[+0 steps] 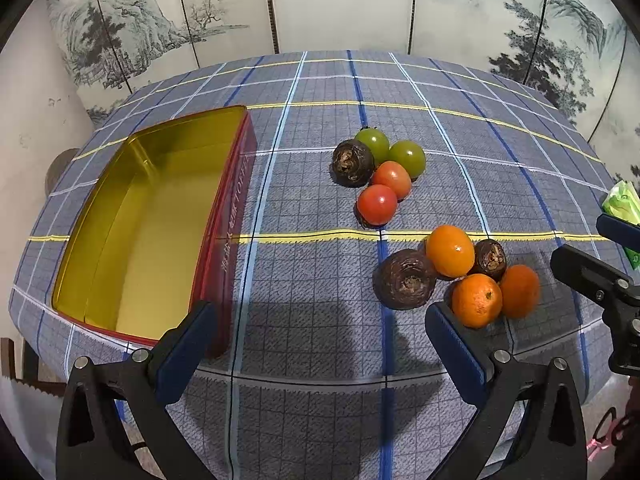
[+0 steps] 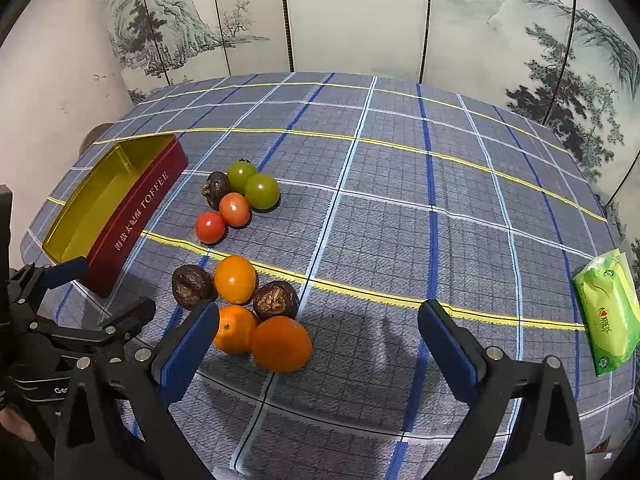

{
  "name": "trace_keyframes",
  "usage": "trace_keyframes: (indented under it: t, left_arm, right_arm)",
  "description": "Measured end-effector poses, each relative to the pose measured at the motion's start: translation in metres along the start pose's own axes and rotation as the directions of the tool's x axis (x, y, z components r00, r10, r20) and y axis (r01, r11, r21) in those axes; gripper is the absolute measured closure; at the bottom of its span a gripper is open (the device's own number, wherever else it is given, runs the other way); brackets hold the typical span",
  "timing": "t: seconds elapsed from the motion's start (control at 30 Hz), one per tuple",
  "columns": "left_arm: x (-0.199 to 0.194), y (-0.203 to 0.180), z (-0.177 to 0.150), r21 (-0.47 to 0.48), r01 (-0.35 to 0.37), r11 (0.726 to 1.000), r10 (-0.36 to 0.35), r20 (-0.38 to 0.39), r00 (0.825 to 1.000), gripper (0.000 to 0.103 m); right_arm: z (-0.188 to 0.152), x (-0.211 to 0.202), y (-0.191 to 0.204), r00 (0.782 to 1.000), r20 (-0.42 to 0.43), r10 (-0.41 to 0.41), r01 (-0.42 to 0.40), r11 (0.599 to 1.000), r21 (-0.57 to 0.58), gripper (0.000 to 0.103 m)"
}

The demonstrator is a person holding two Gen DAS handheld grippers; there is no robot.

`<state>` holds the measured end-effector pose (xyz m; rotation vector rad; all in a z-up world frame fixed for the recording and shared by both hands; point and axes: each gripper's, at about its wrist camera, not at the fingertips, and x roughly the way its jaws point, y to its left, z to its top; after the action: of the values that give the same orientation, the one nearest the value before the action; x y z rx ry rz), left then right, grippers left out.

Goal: Organize fruits

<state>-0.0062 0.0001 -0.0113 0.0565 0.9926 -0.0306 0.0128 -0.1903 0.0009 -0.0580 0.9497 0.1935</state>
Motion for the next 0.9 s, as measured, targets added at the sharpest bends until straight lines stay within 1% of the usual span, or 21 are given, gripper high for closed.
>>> trace_keyframes:
  t: [0.13,0.4,0.63,0.9]
  left_arm:
    - [0.0027,-0.0024,-0.0013,0.015,-0.006,1.000,0.006,-0.008,1.000,0.001]
    - [0.0053,-0.0029,-0.0028,0.010,-0.004,1.000,0.004,-0.025,1.000,0.001]
    - [0.0062,-0.0013,-0.0037,0.001,0.009,1.000,-0.009,-0.037,0.999,0.001]
    - [0.0094,-0.0028,-0.0064,-0.001,0.017,1.000,-0.017,-0.070,0.997,0.001]
  right_arm:
    - [0.0001,0.0000,0.0001,1.000,0.000,0.001,-0.001,1.000,0.001,0.004]
    - [-0.0020,0.0006,-0.0002,1.000,-0.004,0.005,-0.005,1.000,0.007,0.004]
    - [-0.0058,0.0014,0.0024,1.000,-0.014,0.008,-0.009,1.000,-0.009,0.004]
    - [-0.0081,0.0011,0.0048,1.000,-0.019,0.016,-0.016,1.000,-0.022,0.004]
